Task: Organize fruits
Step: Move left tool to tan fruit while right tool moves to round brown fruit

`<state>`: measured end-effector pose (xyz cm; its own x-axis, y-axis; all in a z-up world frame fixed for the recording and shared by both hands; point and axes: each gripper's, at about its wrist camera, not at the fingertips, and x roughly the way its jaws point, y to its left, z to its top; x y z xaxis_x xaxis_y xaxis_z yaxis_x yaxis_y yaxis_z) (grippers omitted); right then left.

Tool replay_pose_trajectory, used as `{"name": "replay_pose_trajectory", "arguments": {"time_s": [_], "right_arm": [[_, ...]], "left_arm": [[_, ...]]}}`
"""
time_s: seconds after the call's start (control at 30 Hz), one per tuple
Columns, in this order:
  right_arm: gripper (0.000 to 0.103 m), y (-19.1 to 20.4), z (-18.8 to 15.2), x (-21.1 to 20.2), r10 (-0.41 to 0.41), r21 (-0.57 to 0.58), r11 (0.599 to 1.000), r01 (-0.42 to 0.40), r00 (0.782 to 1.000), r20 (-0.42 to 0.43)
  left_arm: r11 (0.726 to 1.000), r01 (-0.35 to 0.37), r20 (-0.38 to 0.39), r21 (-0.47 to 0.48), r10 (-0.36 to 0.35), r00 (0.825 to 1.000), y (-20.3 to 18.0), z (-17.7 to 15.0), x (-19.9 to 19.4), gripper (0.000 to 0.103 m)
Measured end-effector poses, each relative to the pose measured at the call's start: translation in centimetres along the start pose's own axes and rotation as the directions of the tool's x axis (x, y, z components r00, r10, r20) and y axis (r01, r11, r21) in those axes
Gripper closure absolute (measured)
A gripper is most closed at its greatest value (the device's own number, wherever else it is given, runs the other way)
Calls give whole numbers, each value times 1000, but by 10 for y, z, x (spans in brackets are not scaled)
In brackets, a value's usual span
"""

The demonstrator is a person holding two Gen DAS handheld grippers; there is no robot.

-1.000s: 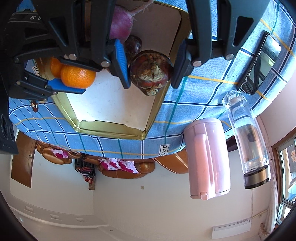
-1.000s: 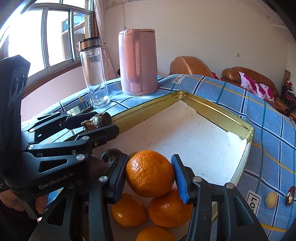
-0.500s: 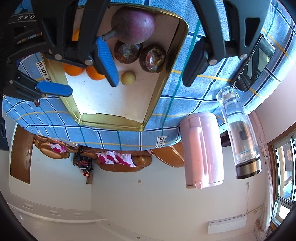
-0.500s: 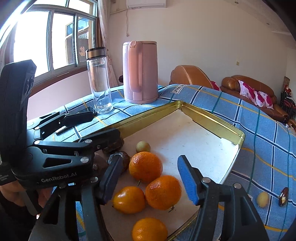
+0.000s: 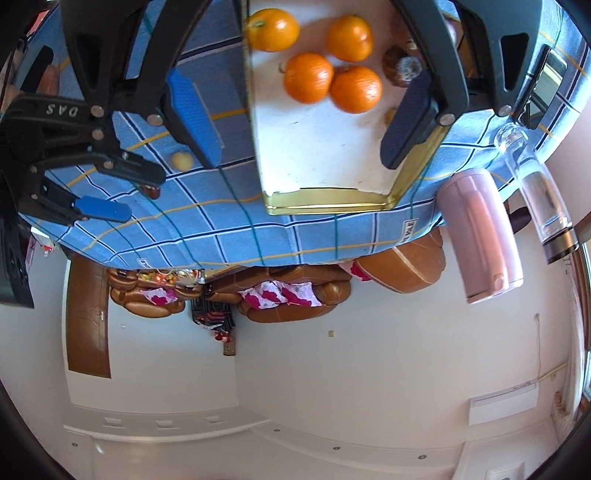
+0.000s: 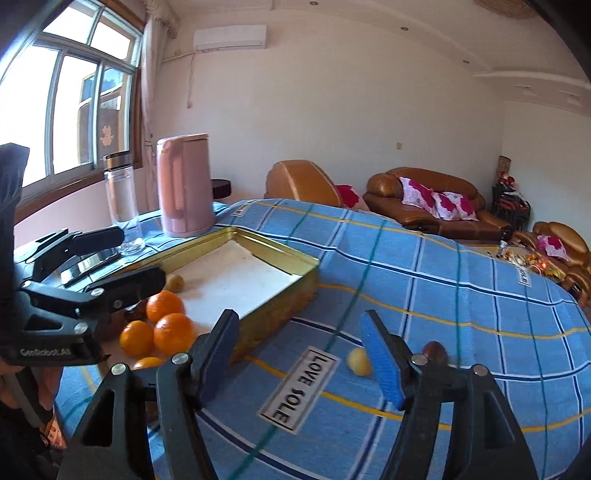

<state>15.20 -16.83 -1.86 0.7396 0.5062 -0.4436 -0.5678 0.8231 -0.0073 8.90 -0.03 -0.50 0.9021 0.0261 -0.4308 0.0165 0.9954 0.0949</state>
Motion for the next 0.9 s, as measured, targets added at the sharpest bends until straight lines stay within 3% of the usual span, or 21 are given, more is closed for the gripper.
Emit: {"name": "replay_pose_trajectory", "arguments": {"time_s": [0.23, 0.5, 0.63, 0.73, 0.83, 0.9], "right_arm": [[34, -78, -8, -3, -170, 151, 973, 174, 985, -37], [34, -112, -17, 10, -187, 212, 956, 200, 979, -80], [34, -117, -17, 13, -188, 225, 953, 203, 978, -87], [34, -123, -17, 17, -179, 244, 950, 197, 979, -94], [34, -128, -17, 25, -166, 270, 944, 190, 980, -108], [34, -131, -17, 31, -154, 285, 941, 183, 981, -122]], "left_arm": [[993, 90, -121, 81, -80, 989, -69, 10, 51, 13], [991, 126, -267, 52, -108, 958, -103, 11, 119, 20], [988, 154, -358, 13, -140, 923, -109, 4, 149, 34], [980, 198, -428, -3, -181, 886, -113, -2, 163, 59], [976, 216, -424, -13, -201, 883, -111, 1, 165, 72], [975, 218, -422, -34, -211, 882, -106, 3, 168, 72]]}}
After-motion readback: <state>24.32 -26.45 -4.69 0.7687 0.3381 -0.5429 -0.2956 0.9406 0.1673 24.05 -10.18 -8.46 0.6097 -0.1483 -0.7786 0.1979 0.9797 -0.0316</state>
